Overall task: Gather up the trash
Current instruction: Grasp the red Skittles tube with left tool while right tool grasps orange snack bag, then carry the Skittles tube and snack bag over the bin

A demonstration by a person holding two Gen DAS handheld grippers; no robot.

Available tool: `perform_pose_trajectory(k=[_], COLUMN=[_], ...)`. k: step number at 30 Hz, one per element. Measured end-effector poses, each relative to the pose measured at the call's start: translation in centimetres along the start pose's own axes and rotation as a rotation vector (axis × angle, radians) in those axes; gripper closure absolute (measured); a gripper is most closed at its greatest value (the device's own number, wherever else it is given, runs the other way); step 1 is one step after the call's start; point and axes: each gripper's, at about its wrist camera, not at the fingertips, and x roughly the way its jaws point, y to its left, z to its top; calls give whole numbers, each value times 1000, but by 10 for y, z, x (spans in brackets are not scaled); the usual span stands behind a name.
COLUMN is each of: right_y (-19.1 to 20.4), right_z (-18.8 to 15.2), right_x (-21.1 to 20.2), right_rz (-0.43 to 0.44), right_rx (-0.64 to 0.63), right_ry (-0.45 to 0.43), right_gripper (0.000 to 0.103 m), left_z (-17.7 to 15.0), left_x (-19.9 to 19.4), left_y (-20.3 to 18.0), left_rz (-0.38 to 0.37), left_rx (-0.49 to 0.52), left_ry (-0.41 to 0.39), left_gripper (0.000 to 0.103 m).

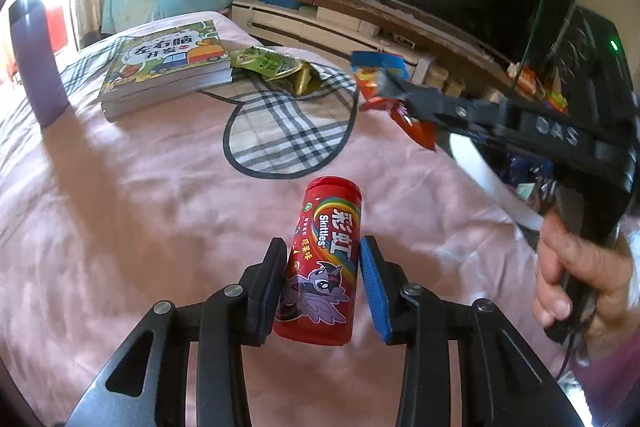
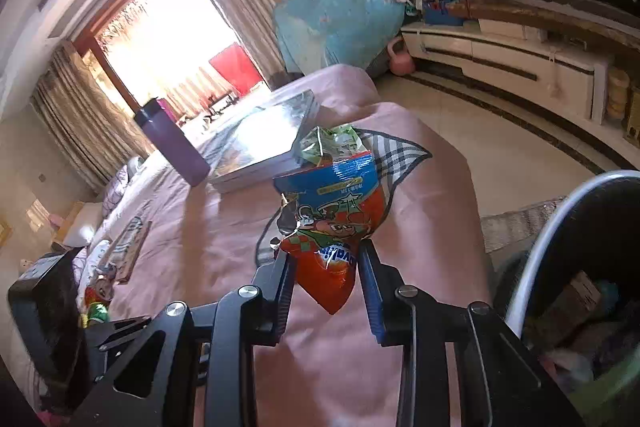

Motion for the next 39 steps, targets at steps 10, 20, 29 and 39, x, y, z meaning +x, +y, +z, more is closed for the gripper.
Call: perform_pose_trajectory(k=[10,20,29,39], right_y=[-7,-28,-38,-37], right_z=[-32,-67,-86,-98], right_x=[-61,-104,-127,-136], right_rz=[9,-22,-40,-35], right_rx=[25,86,116,126], right_ry=[-53,-94,-110,-119], right_gripper=[72,72,72,72], left_z=[-18,-30,-33,-33], left_x=[-26,-38,-41,-44], left_y=[-24,-64,-87,-95], left_rz=[-32,-71,-78,-76], left_rx=[-60,-33,5,19], left_ry=[-54,-66,-63,-71], left_gripper=[67,67,67,68])
